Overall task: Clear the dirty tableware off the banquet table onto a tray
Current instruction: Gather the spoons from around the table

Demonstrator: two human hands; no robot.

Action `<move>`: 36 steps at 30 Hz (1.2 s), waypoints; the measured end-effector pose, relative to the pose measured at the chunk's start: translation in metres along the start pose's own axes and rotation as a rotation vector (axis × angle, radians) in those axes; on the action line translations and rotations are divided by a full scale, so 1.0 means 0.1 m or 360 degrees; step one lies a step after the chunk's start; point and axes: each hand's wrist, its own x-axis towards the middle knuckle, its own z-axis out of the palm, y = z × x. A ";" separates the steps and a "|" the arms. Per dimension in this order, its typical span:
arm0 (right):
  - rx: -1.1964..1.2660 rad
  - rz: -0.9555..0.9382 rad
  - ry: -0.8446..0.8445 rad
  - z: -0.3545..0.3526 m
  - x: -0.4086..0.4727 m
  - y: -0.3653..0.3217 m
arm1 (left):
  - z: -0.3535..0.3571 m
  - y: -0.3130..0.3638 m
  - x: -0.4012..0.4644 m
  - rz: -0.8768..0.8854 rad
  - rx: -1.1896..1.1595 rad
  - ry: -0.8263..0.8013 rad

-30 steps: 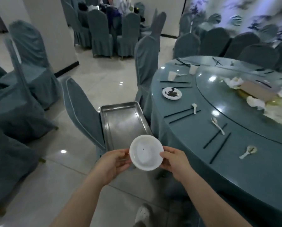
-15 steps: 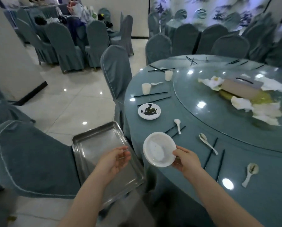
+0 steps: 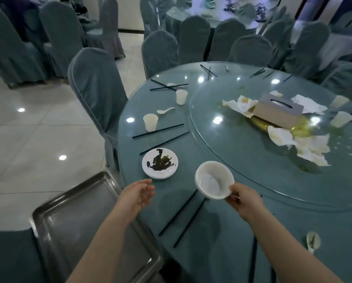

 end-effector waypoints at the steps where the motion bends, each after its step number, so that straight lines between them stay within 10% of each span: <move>1: 0.0011 0.0002 -0.0003 0.12 0.10 -0.05 | -0.01 0.06 0.13 0.0012 0.0034 0.0014; 12: 0.0030 0.0189 0.0158 1.02 0.96 -0.22 | -0.19 -0.16 1.04 0.0273 0.2262 0.0088; 18: 0.0010 0.0117 -0.0053 1.25 1.12 -0.23 | -0.22 -0.27 1.00 0.0235 0.2521 0.0103; 23: -0.1457 -0.0669 0.0087 0.96 1.12 -0.09 | -0.18 -0.22 0.96 0.0221 0.2542 0.0138; 27: -0.1875 -0.0668 -0.0037 0.70 1.02 0.16 | -0.16 -0.20 0.96 0.0236 0.2557 0.0143; 36: -0.1655 -0.0878 -0.0012 0.59 0.71 0.33 | 0.09 -0.37 0.69 0.0502 0.2268 -0.0037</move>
